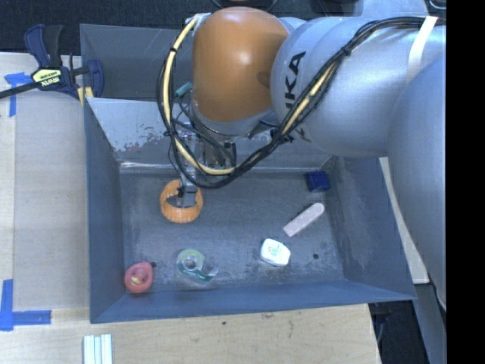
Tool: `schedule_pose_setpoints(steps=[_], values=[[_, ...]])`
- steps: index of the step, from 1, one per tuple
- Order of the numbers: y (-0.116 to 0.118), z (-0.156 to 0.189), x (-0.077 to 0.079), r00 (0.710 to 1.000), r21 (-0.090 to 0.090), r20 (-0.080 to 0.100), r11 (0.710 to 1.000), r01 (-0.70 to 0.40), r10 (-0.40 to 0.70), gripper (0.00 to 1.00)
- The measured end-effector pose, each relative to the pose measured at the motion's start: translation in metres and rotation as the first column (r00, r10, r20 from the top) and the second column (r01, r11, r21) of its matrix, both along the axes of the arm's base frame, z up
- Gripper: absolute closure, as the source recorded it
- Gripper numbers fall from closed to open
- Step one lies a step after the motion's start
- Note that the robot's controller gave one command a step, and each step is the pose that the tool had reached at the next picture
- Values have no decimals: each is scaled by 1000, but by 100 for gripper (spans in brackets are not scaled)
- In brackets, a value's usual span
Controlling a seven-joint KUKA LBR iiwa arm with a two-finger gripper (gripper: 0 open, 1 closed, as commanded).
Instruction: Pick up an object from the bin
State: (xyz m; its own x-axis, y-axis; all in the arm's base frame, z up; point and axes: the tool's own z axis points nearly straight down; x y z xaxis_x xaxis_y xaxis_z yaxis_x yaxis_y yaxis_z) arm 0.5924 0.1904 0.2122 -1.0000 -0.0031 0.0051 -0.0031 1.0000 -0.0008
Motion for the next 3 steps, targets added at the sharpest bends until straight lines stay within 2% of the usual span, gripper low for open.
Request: schedule_pose_setpoints(steps=[1,2,3], values=[[-1,5,2,1000,2,8,1000,3,-3,0],[-22,-72,9,997,2,9,997,-72,72,0],[-50,-120,-12,997,3,9,997,75,-75,0]])
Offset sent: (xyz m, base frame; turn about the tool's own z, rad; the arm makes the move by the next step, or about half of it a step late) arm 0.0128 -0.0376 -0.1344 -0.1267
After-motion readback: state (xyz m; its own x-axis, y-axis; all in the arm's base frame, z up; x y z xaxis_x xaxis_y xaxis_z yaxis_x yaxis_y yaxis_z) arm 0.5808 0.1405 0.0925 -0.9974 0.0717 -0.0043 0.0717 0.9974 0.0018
